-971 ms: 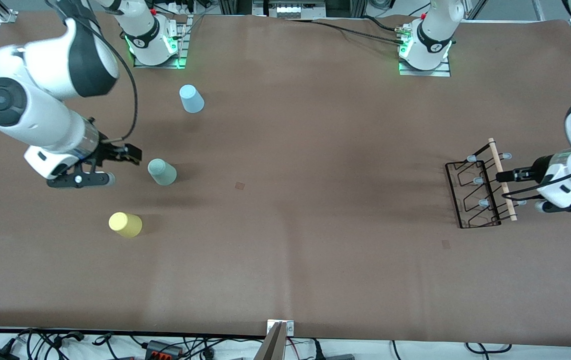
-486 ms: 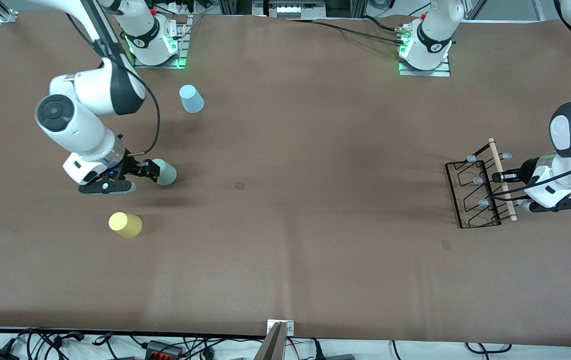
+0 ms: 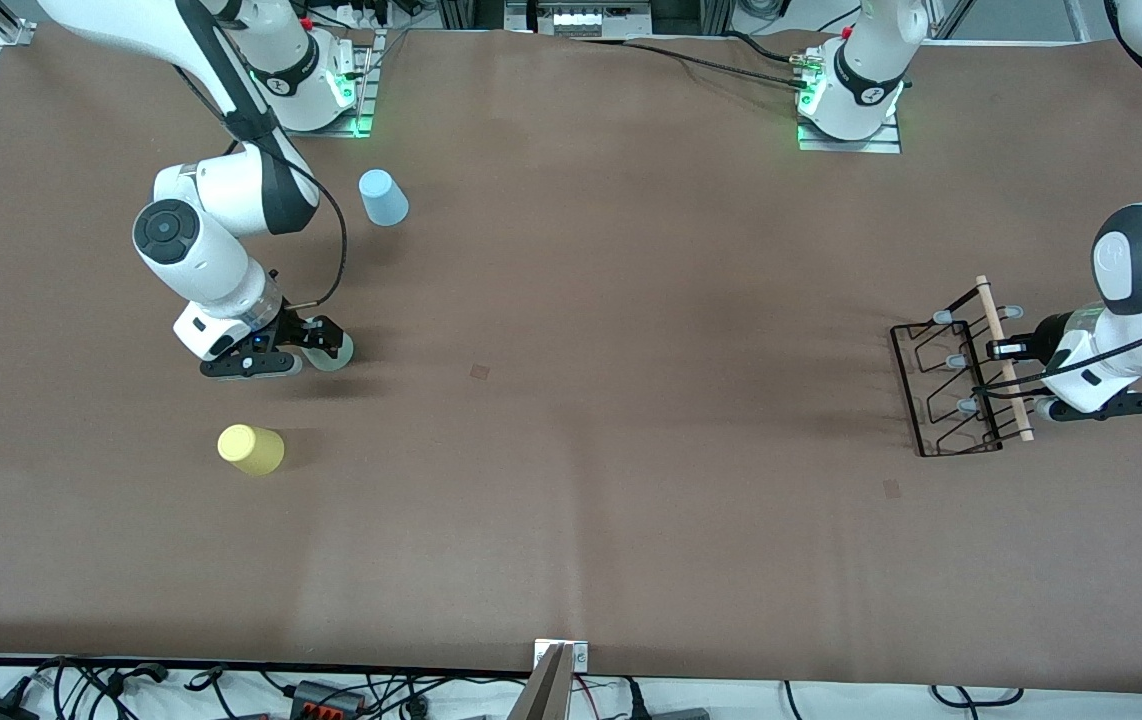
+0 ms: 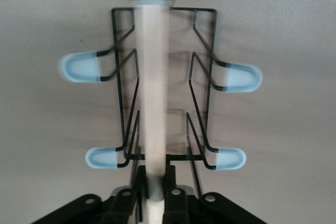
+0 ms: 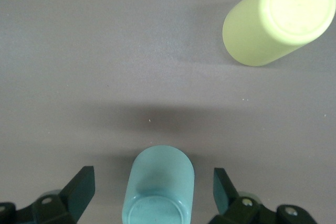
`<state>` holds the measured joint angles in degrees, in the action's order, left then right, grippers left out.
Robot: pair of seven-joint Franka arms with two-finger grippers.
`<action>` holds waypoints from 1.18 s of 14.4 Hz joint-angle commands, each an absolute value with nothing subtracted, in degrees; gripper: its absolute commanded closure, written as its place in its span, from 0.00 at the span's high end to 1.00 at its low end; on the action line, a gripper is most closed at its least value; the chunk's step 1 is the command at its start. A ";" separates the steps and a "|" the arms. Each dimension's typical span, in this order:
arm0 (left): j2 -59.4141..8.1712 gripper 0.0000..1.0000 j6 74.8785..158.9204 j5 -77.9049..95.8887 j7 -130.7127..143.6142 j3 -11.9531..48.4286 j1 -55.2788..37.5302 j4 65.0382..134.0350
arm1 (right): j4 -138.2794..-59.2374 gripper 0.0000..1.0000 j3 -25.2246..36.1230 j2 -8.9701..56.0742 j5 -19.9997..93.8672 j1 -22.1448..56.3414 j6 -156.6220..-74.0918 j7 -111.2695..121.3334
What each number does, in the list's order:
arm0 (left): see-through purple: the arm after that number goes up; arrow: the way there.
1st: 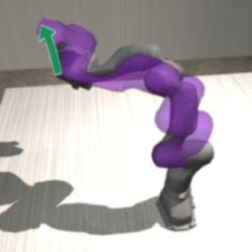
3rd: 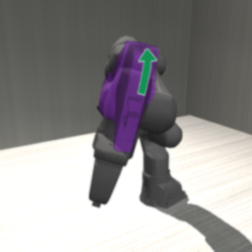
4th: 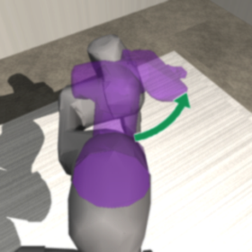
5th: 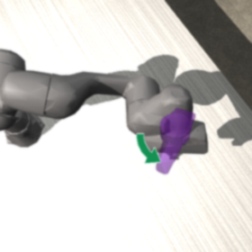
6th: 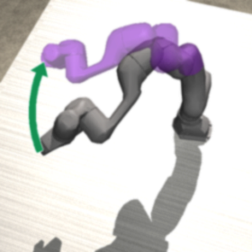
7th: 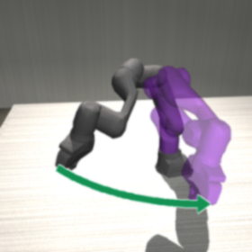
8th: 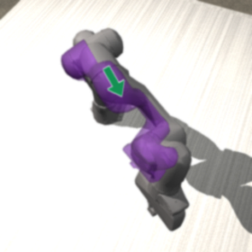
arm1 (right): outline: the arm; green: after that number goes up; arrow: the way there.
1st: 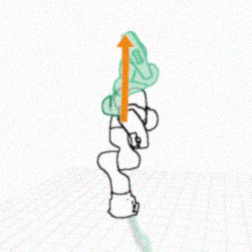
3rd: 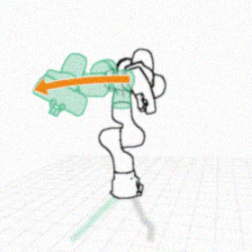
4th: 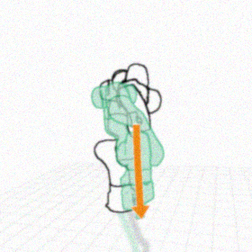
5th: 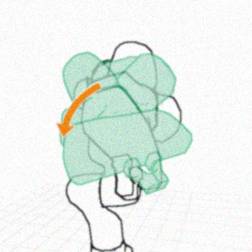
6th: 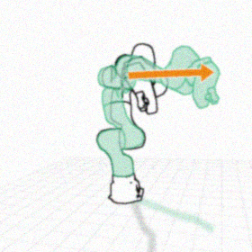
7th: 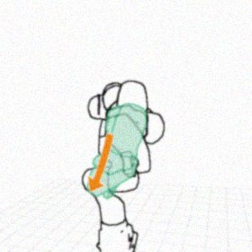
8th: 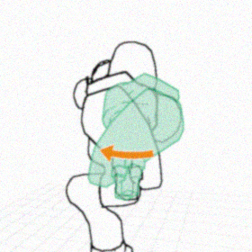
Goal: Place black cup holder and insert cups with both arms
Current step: 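Grasp the teal cup with the right gripper while the left gripper grasps the rack handle, then carry the wire rack with the left gripper toward the table middle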
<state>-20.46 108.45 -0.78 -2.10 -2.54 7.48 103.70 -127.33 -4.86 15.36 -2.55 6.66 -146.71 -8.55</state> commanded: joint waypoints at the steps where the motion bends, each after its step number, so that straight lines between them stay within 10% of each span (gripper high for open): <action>1: -18.81 0.13 106.44 -0.70 -2.64 -2.11 7.47 103.80 | -129.55 1.00 -5.01 14.41 -2.72 6.86 -147.83 -9.23; 6: -18.37 0.07 90.63 -0.70 0.96 4.99 5.37 89.14 | -131.22 1.00 -5.01 14.50 -2.72 7.29 -147.83 -9.14; 17: -29.88 0.07 103.44 0.35 20.98 5.71 -24.07 82.35 | -132.10 0.93 -5.01 14.85 -2.72 7.29 -147.83 -9.14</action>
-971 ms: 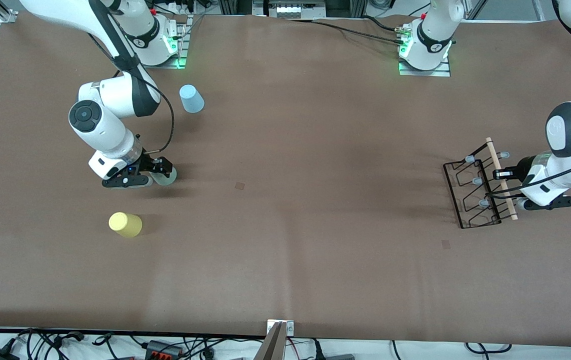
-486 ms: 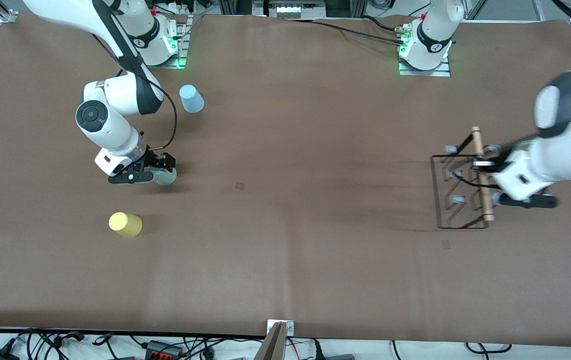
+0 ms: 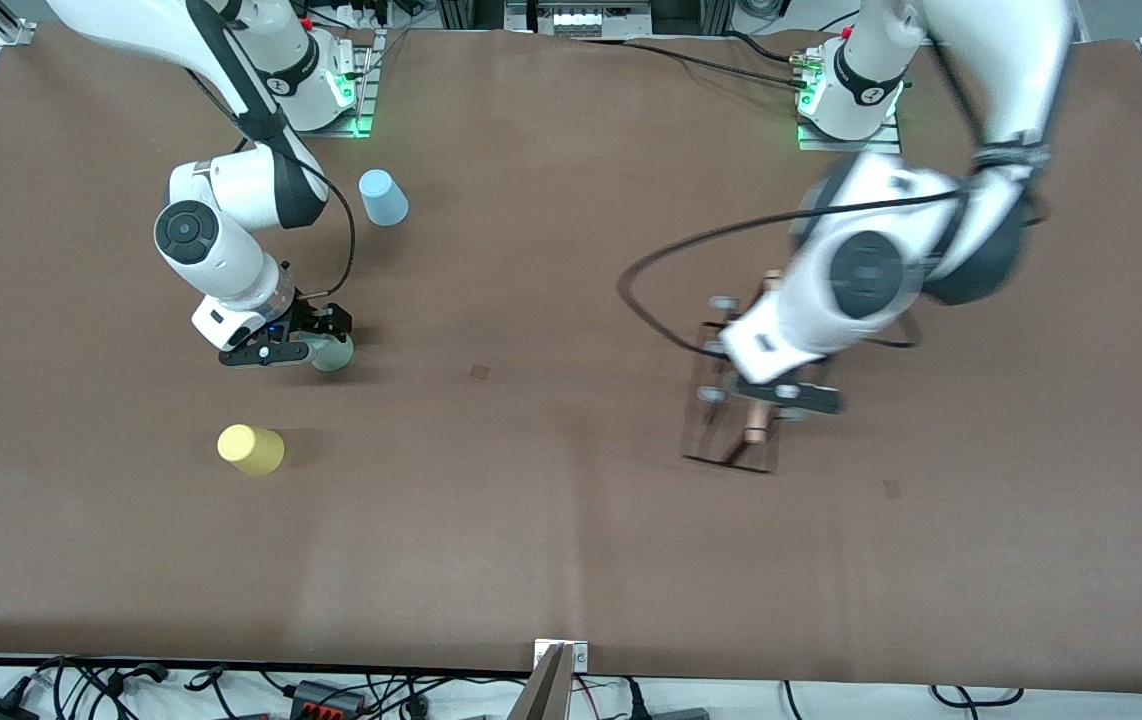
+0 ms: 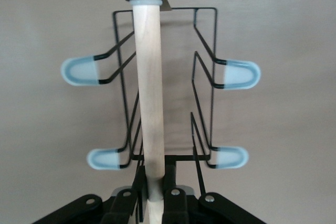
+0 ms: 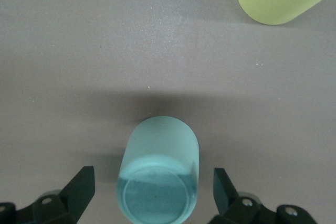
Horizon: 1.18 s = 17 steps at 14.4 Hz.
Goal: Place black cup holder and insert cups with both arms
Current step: 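Carry the wire rack with the left gripper toward the table middle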
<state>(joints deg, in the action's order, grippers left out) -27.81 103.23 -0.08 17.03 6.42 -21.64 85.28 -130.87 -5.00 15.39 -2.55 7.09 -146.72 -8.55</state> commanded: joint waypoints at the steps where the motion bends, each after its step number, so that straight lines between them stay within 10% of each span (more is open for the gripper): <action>1: -30.49 0.07 104.58 0.44 23.70 5.71 -25.82 82.35 | -132.10 0.83 -5.01 14.85 -2.72 7.29 -147.83 -9.14; 8: -32.52 0.07 106.44 4.12 36.46 5.71 -29.00 82.70 | -131.93 0.40 -5.01 14.85 -2.72 7.29 -147.31 -9.05; 15: -34.19 0.09 106.61 4.23 35.77 5.71 -29.53 82.79 | -119.38 0.33 -5.19 12.40 -2.64 9.75 -132.22 -10.36; 16: -34.45 0.21 106.96 3.87 35.68 5.71 -29.71 82.79 | -116.75 0.33 -5.10 12.13 -2.64 10.63 -129.49 -11.42; 17: -34.54 0.60 107.31 3.87 35.68 5.71 -29.71 82.71 | -114.02 0.33 -5.10 12.04 -2.64 11.50 -126.50 -13.43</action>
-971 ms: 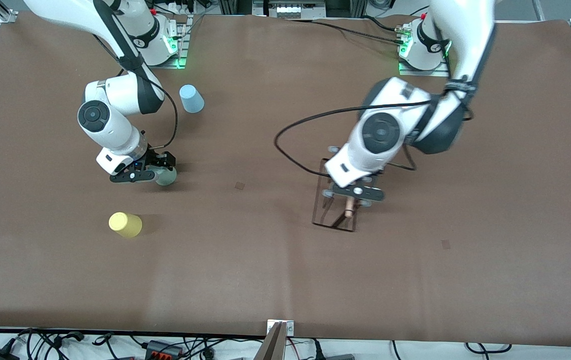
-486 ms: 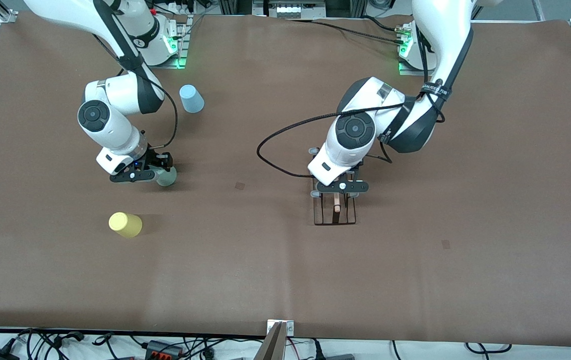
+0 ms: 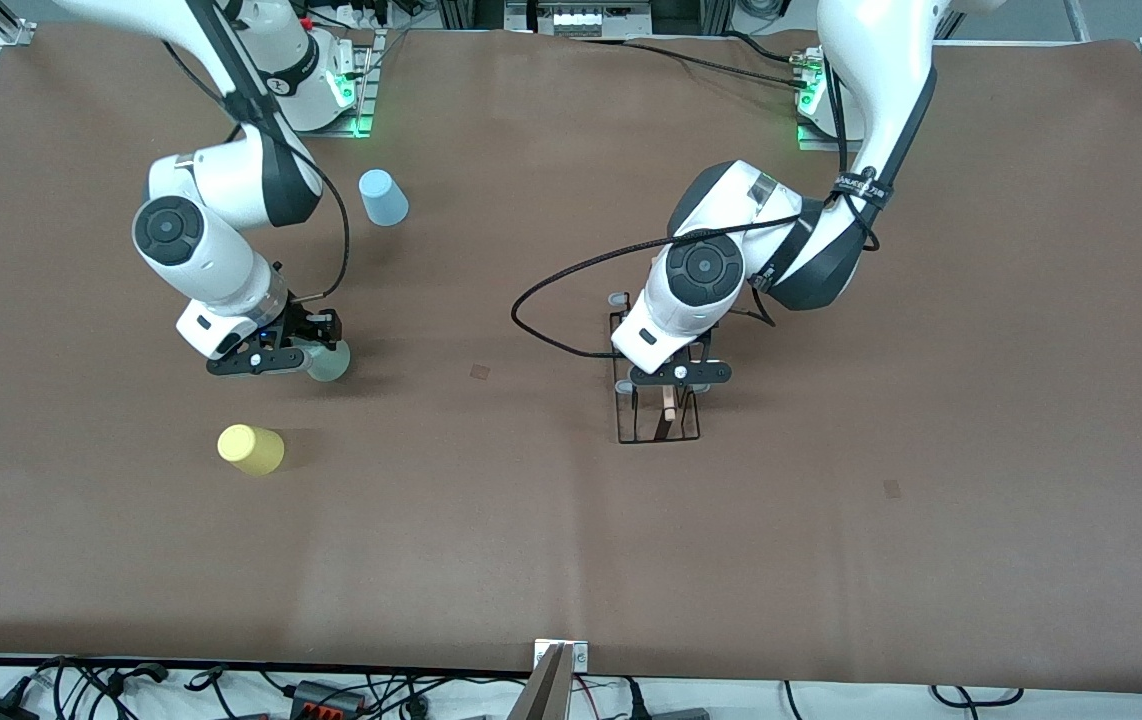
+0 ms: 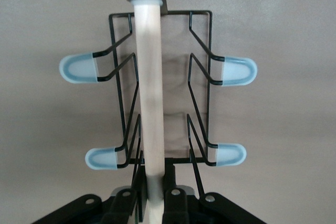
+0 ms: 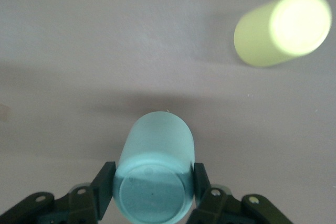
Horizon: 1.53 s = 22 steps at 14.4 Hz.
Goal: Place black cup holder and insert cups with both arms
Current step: 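Carry the teal cup to the rack while the left gripper releases and withdraws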
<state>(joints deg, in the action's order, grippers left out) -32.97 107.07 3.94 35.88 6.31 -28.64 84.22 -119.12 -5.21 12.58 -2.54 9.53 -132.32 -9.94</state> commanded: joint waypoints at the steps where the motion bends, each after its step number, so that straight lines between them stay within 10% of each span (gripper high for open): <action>1: -34.54 0.90 108.36 3.61 35.68 5.63 -29.79 82.62 | -110.86 0.33 -5.10 12.13 -2.64 12.64 -123.34 -15.54; 9: -25.41 1.00 104.09 0.62 24.18 4.48 -21.55 82.18 | -93.79 0.33 -5.97 14.24 3.33 20.82 -111.18 -35.13; 22: -15.91 1.00 81.51 1.23 4.83 4.74 -3.88 82.27 | -58.63 0.33 4.12 42.09 4.39 44.37 -112.41 -56.34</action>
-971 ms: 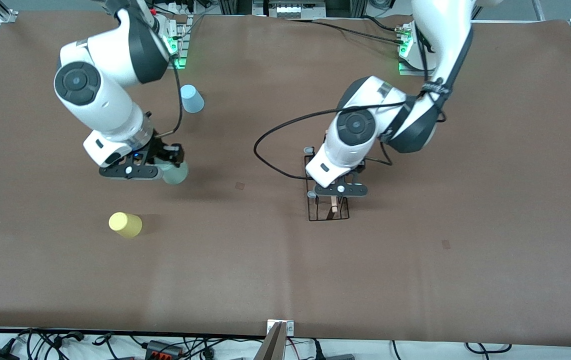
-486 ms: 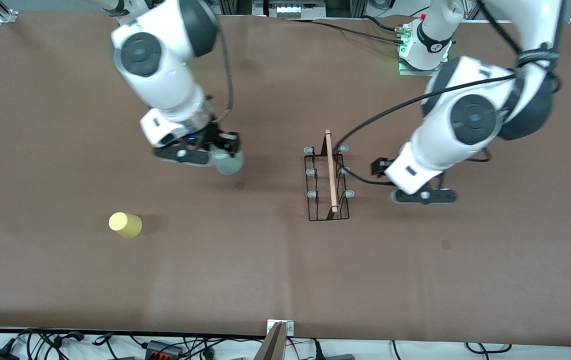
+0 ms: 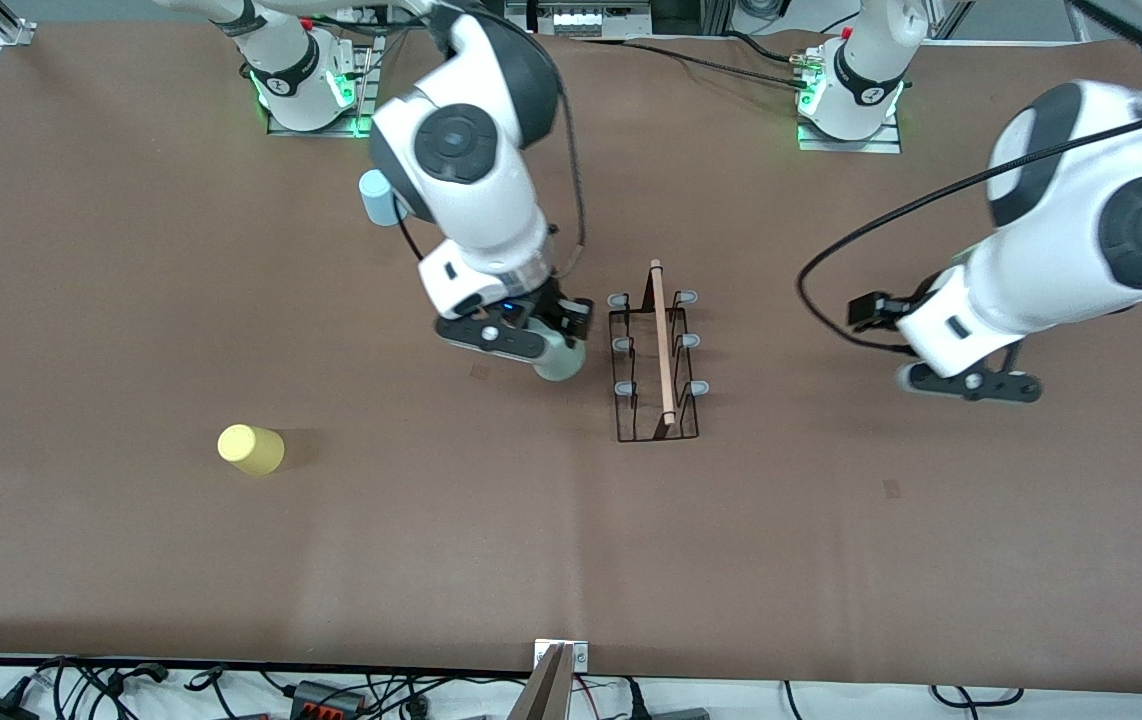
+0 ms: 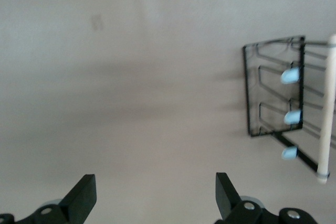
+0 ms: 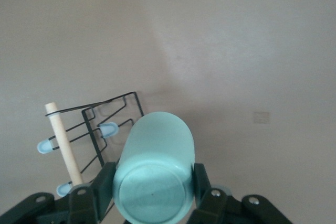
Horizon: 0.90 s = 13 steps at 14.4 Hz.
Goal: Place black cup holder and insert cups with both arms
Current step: 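Carry the teal cup to the rack while the left gripper releases and withdraws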
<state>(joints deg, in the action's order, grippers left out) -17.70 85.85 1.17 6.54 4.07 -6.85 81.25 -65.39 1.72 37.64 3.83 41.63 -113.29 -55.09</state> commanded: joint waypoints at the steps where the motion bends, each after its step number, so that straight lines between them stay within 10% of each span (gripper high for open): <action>1: -15.65 1.00 80.34 1.58 4.83 4.83 -3.17 82.18 | -58.71 0.33 4.13 42.36 4.48 45.34 -113.20 -56.34; 13: -2.12 1.00 92.99 1.76 4.57 -0.62 -1.41 91.14 | -58.71 0.42 4.13 47.64 3.25 50.10 -117.95 -58.80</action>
